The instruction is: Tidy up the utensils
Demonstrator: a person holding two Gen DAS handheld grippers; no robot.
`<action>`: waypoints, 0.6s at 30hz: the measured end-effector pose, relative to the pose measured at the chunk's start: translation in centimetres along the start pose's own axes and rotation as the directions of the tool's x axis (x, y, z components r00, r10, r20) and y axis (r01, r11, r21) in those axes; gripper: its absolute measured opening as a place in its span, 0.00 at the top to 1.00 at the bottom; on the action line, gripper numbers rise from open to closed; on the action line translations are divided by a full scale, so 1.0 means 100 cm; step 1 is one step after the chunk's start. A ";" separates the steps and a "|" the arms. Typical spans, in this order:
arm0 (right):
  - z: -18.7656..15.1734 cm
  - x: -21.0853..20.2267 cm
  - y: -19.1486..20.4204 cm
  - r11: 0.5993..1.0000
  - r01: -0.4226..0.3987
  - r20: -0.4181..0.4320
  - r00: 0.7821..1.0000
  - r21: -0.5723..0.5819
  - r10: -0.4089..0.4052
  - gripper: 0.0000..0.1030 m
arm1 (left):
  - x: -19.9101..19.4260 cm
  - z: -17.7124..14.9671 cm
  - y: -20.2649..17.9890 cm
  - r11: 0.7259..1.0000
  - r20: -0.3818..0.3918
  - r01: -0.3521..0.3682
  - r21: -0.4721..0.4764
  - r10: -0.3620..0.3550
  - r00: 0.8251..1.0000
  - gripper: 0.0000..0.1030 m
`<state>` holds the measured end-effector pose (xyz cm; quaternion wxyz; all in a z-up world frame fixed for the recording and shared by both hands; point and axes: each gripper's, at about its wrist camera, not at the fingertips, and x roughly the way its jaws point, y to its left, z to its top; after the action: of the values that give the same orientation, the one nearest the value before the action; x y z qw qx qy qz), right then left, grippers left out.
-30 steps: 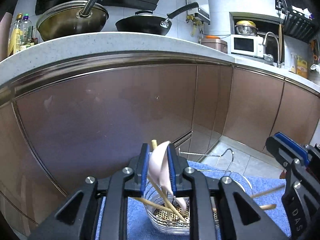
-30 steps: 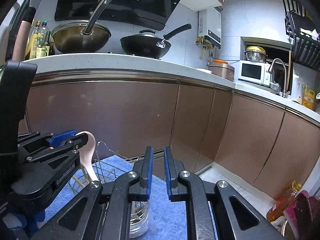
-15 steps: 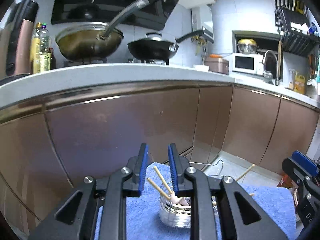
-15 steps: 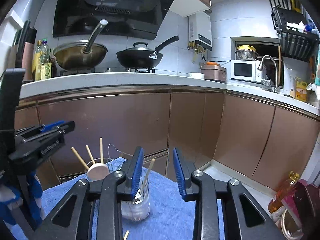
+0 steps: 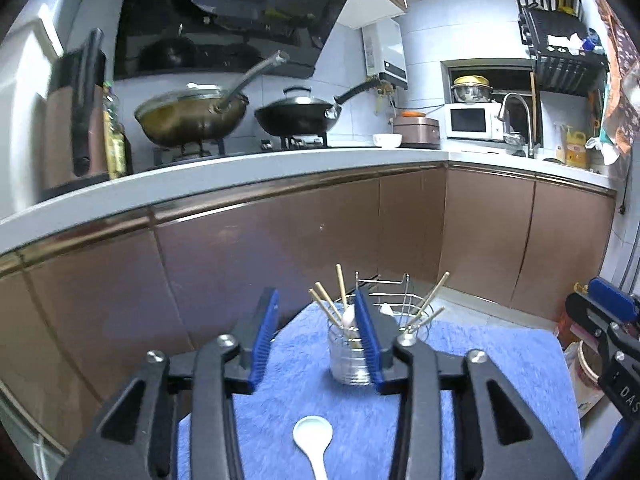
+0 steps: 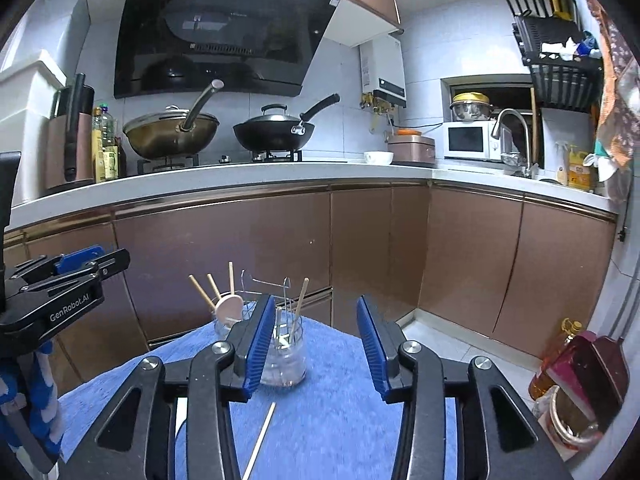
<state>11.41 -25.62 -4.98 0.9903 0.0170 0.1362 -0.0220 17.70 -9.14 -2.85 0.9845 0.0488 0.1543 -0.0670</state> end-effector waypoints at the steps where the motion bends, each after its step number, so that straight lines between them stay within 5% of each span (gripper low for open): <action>1: 0.000 -0.005 0.001 1.000 0.002 0.003 1.000 -0.001 -0.002 0.60 | -0.011 -0.001 -0.002 1.000 0.016 -0.015 0.014 0.015 1.000 0.59; 18: -0.011 -0.087 0.008 1.000 0.022 0.067 0.998 0.011 -0.022 0.47 | -0.093 -0.011 -0.008 0.996 0.090 -0.053 0.074 0.047 0.995 0.49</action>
<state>2.77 -24.41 -3.67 0.9939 0.0198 0.1031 -0.0341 8.46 -8.68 -1.10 0.9892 0.0872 0.1066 -0.0503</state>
